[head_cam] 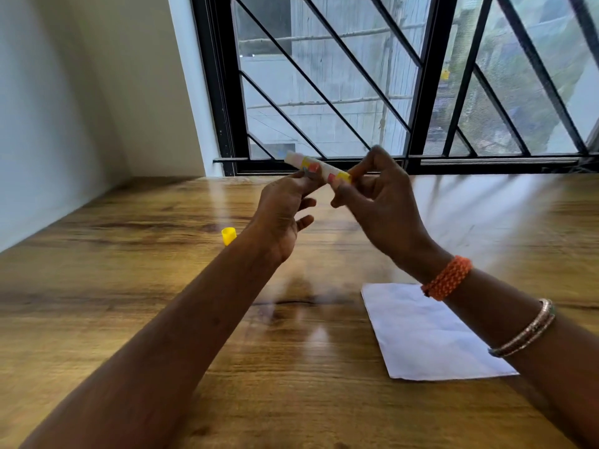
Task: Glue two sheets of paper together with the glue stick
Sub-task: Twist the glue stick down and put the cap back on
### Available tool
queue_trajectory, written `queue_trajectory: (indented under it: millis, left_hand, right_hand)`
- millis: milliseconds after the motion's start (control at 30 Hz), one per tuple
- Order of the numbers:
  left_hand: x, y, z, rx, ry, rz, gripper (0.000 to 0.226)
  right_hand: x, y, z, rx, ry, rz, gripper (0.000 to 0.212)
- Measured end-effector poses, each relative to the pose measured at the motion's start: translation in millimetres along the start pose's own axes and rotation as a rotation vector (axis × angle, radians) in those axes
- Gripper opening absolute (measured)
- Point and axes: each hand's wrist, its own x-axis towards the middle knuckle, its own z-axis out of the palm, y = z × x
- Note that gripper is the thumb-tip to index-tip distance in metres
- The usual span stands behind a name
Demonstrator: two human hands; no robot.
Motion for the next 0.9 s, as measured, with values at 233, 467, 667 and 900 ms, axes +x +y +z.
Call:
queue_trajectory:
  millis: [233,467,667,900]
  left_hand:
    - [-1.8,-4.9,2.2,0.056,0.001,-0.079,0.03]
    - [-1.8,-3.8,3.1,-0.157,-0.128,-0.094,0.024]
    - [0.0,-4.1,0.1,0.008,0.056,-0.057,0.027]
    - [-0.2,-6.6,1.5,0.014,0.049,-0.044,0.036]
  right_hand:
    - [1.5,12.4,-16.3,-0.938,-0.111,-0.679,0.017]
    - [-0.8,6.3,0.2,-0.199,-0.001,-0.067,0.021]
    - [-4.0,5.7,-3.6,-0.776,-0.015,-0.486,0.013]
    - [-5.7,9.3,-6.4,-0.918,-0.023,-0.621,0.011]
